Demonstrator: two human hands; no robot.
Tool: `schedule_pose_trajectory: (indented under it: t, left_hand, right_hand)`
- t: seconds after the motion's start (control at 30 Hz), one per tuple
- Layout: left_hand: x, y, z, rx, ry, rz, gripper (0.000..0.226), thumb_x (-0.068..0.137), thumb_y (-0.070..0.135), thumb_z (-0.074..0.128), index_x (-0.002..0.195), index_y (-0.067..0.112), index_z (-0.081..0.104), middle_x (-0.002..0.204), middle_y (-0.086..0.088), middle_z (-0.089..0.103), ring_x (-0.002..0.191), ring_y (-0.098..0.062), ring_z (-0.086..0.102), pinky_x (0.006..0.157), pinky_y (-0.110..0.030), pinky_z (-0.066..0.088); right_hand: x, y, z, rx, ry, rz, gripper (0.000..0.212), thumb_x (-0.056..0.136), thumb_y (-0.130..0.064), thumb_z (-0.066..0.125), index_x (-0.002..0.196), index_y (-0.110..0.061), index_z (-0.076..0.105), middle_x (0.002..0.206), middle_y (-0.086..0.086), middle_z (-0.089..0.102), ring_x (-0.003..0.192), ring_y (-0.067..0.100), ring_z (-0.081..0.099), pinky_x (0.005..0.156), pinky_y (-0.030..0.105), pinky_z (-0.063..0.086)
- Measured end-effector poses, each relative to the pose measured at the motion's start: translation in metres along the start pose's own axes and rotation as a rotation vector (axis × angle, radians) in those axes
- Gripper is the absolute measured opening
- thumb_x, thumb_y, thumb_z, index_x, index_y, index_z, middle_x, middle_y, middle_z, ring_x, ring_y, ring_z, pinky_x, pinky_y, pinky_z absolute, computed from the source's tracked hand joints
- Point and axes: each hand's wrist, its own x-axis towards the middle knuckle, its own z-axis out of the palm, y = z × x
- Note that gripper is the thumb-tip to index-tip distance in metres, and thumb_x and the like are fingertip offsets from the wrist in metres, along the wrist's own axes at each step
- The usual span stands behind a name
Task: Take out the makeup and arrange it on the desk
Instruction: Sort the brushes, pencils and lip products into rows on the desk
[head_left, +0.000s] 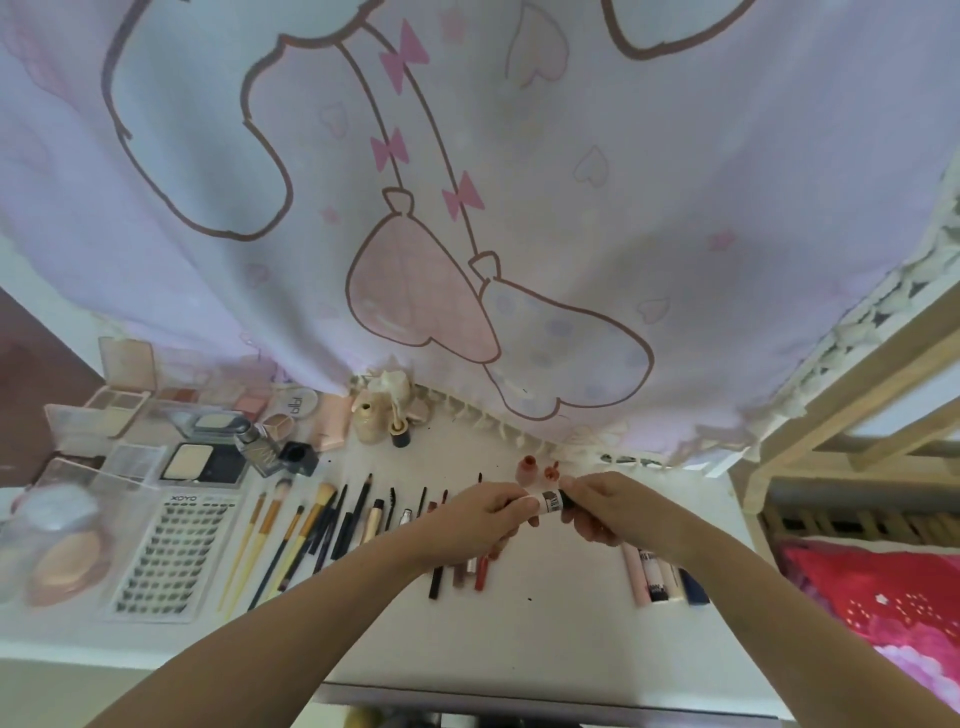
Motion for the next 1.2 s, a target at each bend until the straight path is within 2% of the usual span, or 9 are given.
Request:
schedule_pose_trajectory:
  t: [0.13, 0.27, 0.43, 0.57, 0.73, 0.83, 0.97, 1.03, 1.2]
  left_hand:
    - [-0.002, 0.002, -0.009, 0.057, 0.015, 0.016, 0.026, 0.099, 0.035, 0.04, 0.086, 0.021, 0.057, 0.062, 0.007, 0.042, 0.049, -0.005, 0.036, 0.053, -0.021, 0.033]
    - [0.0, 0.009, -0.01, 0.106, 0.027, 0.051, 0.025, 0.1, 0.033, 0.039, 0.088, 0.019, 0.057, 0.061, 0.008, 0.042, 0.051, -0.005, 0.037, 0.055, -0.02, 0.034]
    - [-0.001, 0.011, -0.013, 0.028, 0.013, 0.03, 0.026, 0.099, 0.034, 0.04, 0.086, 0.019, 0.057, 0.063, 0.007, 0.042, 0.051, -0.005, 0.037, 0.056, -0.02, 0.034]
    - [0.002, 0.011, -0.011, 0.116, 0.025, 0.027, 0.025, 0.099, 0.035, 0.041, 0.089, 0.02, 0.059, 0.064, 0.008, 0.044, 0.057, -0.006, 0.041, 0.062, -0.022, 0.037]
    - [0.003, 0.011, -0.011, 0.107, 0.02, 0.029, 0.025, 0.099, 0.037, 0.041, 0.089, 0.022, 0.059, 0.064, 0.01, 0.045, 0.052, 0.002, 0.042, 0.06, -0.017, 0.036]
    - [0.004, 0.012, -0.012, 0.124, 0.019, 0.041, 0.026, 0.099, 0.035, 0.041, 0.092, 0.018, 0.059, 0.064, 0.01, 0.045, 0.048, 0.005, 0.043, 0.059, -0.016, 0.036]
    - [0.004, 0.011, -0.012, 0.077, 0.015, 0.02, 0.026, 0.099, 0.034, 0.041, 0.091, 0.017, 0.059, 0.063, 0.008, 0.044, 0.051, 0.0, 0.041, 0.058, -0.017, 0.036]
    - [0.004, 0.01, -0.013, 0.043, 0.01, 0.009, 0.027, 0.099, 0.035, 0.041, 0.091, 0.017, 0.06, 0.064, 0.007, 0.045, 0.053, -0.003, 0.041, 0.057, -0.017, 0.036]
    - [0.004, 0.005, -0.013, -0.021, -0.018, 0.006, 0.03, 0.098, 0.039, 0.042, 0.091, 0.016, 0.062, 0.062, 0.007, 0.043, 0.053, -0.005, 0.038, 0.057, -0.018, 0.034]
  right_hand:
    - [-0.001, -0.004, -0.004, 0.123, -0.051, -0.073, 0.017, 0.095, -0.029, 0.054, 0.106, -0.018, 0.059, 0.078, -0.004, 0.066, 0.068, 0.007, 0.06, 0.058, 0.019, 0.046]
    - [0.002, -0.015, -0.001, -0.007, -0.022, 0.027, 0.045, 0.097, -0.049, 0.036, 0.087, -0.011, 0.058, 0.062, -0.001, 0.06, 0.051, 0.007, 0.051, 0.054, 0.02, 0.04]
    - [0.002, -0.014, -0.01, 0.018, -0.036, -0.077, 0.016, 0.095, -0.035, 0.051, 0.101, -0.023, 0.059, 0.076, -0.007, 0.064, 0.068, 0.005, 0.058, 0.062, 0.02, 0.046]
    - [0.002, -0.018, -0.008, 0.027, -0.03, 0.024, 0.039, 0.094, -0.05, 0.04, 0.088, -0.018, 0.061, 0.067, -0.003, 0.064, 0.055, 0.006, 0.053, 0.056, 0.019, 0.04]
    - [0.0, -0.012, -0.014, 0.136, -0.053, -0.024, 0.013, 0.092, -0.033, 0.057, 0.095, -0.024, 0.065, 0.081, -0.004, 0.068, 0.067, 0.005, 0.059, 0.06, 0.019, 0.046]
    - [0.003, -0.013, -0.012, 0.052, -0.008, 0.056, 0.036, 0.092, -0.048, 0.048, 0.085, -0.018, 0.066, 0.068, -0.003, 0.064, 0.053, 0.004, 0.052, 0.051, 0.016, 0.039]
    - [0.002, -0.01, -0.013, 0.115, -0.024, -0.017, 0.018, 0.093, -0.031, 0.057, 0.094, -0.015, 0.063, 0.073, -0.005, 0.062, 0.062, 0.007, 0.052, 0.054, 0.017, 0.042]
    - [0.0, -0.012, -0.013, 0.177, -0.025, 0.003, 0.023, 0.091, -0.036, 0.057, 0.101, -0.016, 0.064, 0.08, -0.003, 0.066, 0.067, 0.008, 0.057, 0.057, 0.019, 0.045]
    - [0.003, -0.011, -0.009, 0.095, -0.003, 0.04, 0.031, 0.096, -0.038, 0.048, 0.085, -0.014, 0.065, 0.071, -0.002, 0.065, 0.06, 0.007, 0.053, 0.054, 0.018, 0.041]
